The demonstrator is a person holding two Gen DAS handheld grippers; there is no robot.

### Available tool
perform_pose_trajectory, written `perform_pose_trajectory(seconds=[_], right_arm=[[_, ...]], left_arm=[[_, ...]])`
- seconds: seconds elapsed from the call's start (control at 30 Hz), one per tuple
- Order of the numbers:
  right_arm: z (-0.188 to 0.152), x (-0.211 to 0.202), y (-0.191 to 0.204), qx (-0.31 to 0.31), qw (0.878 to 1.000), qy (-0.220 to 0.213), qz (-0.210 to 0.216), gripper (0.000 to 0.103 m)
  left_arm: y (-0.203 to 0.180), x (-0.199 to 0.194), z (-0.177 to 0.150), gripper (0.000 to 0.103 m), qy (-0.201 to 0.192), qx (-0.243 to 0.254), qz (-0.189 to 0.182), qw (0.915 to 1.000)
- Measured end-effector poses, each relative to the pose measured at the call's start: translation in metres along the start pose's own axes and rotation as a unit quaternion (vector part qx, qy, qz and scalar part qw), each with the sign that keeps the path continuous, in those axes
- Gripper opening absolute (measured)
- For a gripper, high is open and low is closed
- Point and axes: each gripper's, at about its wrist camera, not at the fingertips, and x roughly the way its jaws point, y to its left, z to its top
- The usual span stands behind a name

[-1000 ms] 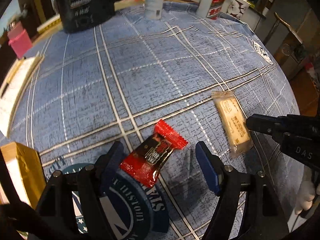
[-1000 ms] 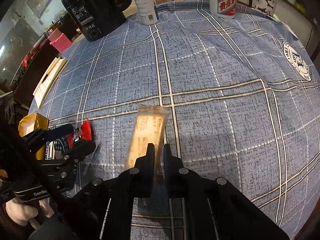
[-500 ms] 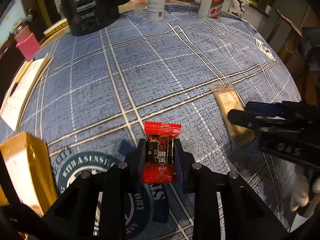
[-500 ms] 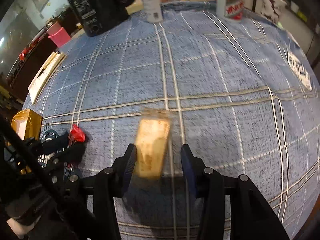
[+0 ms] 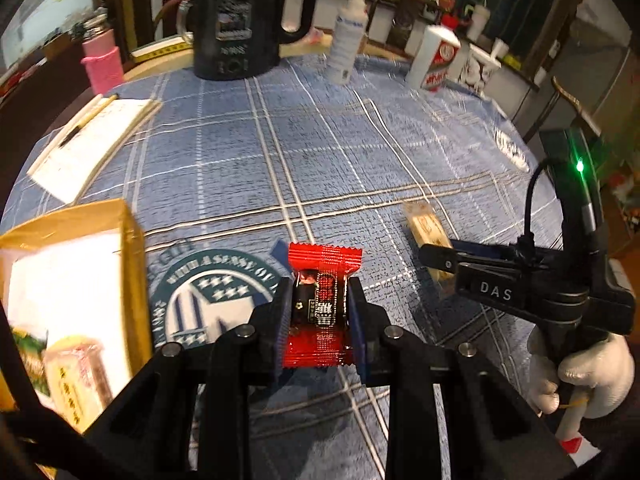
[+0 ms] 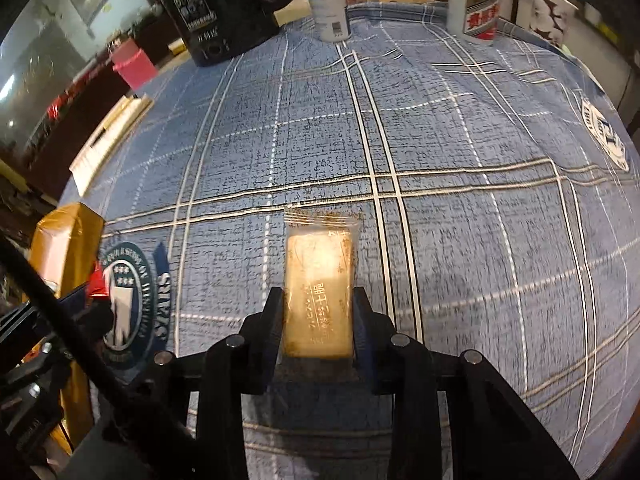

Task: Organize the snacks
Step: 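Carry the red candy and biscuit bar over the white tray and release both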

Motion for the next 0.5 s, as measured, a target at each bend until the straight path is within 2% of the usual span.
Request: perform_pose_trajectory(seconds=[0.2, 0.5], right_arm=[[-0.007, -0.024, 0.025, 0.000, 1.000, -0.012, 0.023, 0.033], [-0.011, -0.047, 0.134, -0.074, 0.994, -0.031, 0.071, 0.033]], left_arm=[[0.030, -0.030, -0.008, 0.028, -0.019, -0.031, -0.003, 0.9993], [0.120, -0.076, -0.029, 0.028, -0.043, -0.100, 0.023, 0.9938]])
